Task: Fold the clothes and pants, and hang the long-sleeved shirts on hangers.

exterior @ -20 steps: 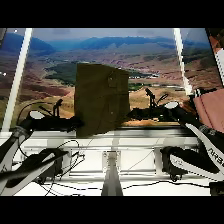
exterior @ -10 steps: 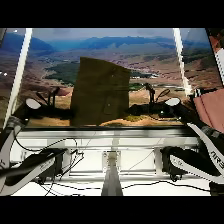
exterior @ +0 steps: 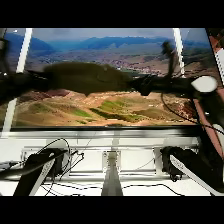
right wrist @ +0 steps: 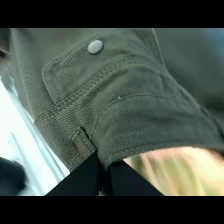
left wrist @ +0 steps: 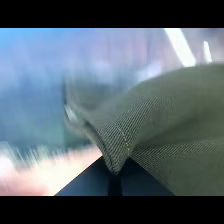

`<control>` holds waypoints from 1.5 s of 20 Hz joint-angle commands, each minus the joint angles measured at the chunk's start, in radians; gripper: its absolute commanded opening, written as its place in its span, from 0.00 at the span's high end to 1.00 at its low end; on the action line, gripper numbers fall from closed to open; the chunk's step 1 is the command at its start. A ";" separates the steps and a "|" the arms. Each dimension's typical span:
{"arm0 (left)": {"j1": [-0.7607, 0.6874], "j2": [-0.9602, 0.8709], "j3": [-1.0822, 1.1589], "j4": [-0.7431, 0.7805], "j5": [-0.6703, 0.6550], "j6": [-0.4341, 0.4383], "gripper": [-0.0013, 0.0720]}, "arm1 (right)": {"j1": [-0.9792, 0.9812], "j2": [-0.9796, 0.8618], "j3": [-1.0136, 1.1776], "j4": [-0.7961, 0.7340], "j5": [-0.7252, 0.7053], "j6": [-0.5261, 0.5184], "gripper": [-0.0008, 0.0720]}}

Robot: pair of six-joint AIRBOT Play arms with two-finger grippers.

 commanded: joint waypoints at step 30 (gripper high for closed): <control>-0.253 -0.513 -0.335 -0.057 -0.035 -0.056 0.03 | 0.000 -0.043 -0.335 -0.799 -0.013 0.668 0.03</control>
